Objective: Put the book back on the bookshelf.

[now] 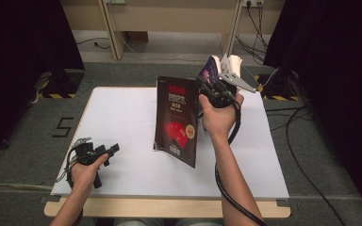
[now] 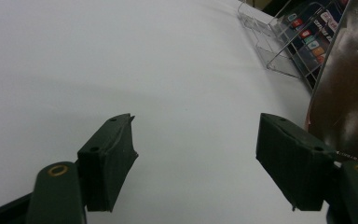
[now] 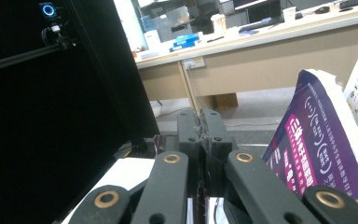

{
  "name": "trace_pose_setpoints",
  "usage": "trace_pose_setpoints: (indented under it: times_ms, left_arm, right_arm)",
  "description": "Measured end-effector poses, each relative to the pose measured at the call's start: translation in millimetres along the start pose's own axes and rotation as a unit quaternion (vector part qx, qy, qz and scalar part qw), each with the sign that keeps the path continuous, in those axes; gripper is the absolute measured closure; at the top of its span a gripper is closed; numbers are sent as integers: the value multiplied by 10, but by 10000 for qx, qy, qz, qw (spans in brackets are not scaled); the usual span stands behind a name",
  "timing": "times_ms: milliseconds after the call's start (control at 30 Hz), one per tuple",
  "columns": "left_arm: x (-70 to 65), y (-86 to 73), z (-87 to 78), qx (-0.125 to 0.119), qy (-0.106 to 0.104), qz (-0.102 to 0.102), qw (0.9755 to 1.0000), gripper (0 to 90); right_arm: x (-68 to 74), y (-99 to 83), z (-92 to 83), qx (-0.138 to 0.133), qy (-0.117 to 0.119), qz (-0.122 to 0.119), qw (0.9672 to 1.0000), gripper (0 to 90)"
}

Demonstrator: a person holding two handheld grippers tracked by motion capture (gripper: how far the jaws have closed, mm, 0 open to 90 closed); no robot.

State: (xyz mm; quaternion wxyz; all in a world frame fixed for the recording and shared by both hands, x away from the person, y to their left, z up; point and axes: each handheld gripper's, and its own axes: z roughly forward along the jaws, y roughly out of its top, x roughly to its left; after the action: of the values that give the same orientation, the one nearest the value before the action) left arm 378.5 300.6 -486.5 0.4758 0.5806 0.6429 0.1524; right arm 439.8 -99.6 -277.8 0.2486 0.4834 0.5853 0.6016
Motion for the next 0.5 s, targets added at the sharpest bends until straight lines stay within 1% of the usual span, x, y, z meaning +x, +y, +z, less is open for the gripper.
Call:
trace_pose_setpoints:
  times_ms: [367,500]
  left_arm:
    - [-2,-5,5,11,-8,9,10000,266]
    - [-4,-7,4,13,-12,4,10000,266]
  right_arm:
    - [-6,30,-29,-193,-54,-16,9998,886]
    - [-19,56,-49,-286,-141,-20,9995,885]
